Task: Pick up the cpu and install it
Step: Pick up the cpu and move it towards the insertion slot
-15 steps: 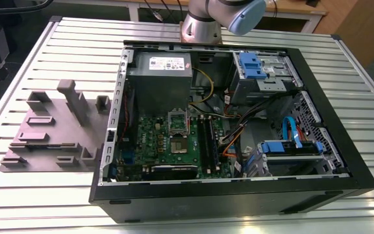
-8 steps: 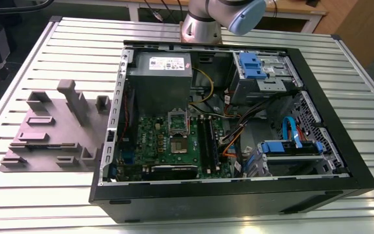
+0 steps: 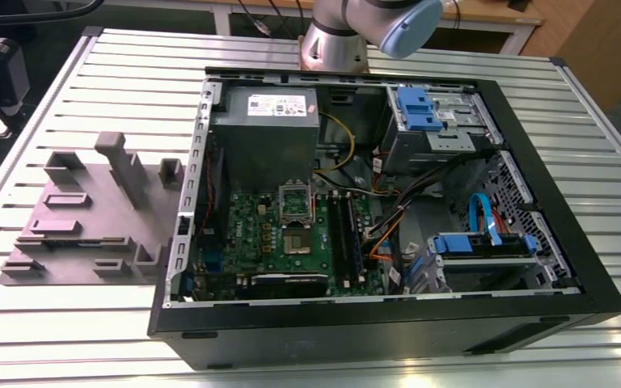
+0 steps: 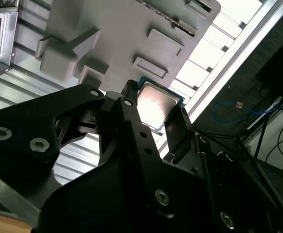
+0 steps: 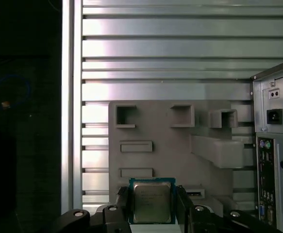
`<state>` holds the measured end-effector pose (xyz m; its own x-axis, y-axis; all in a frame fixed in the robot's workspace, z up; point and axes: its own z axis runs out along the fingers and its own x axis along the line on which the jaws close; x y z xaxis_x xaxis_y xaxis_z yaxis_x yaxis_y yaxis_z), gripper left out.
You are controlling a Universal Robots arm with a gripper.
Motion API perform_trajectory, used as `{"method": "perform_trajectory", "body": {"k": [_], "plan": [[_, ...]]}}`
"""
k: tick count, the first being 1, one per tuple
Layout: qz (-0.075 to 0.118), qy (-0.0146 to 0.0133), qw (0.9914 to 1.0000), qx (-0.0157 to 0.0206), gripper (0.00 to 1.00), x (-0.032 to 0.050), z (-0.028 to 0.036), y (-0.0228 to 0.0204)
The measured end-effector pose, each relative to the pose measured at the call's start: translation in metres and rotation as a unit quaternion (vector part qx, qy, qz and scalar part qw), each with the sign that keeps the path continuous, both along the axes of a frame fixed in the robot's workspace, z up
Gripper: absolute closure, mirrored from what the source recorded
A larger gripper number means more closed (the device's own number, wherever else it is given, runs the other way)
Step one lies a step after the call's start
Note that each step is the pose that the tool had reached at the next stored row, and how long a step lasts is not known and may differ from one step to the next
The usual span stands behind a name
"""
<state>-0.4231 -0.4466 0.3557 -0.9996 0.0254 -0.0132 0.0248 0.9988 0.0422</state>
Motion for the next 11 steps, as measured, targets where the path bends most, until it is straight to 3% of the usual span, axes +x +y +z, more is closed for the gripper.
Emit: {"method": "perform_trajectory", "body": {"k": [11], "plan": [[0.0,0.0,1.0,0.0,0.53,0.0221,0.0,0.0]]}}
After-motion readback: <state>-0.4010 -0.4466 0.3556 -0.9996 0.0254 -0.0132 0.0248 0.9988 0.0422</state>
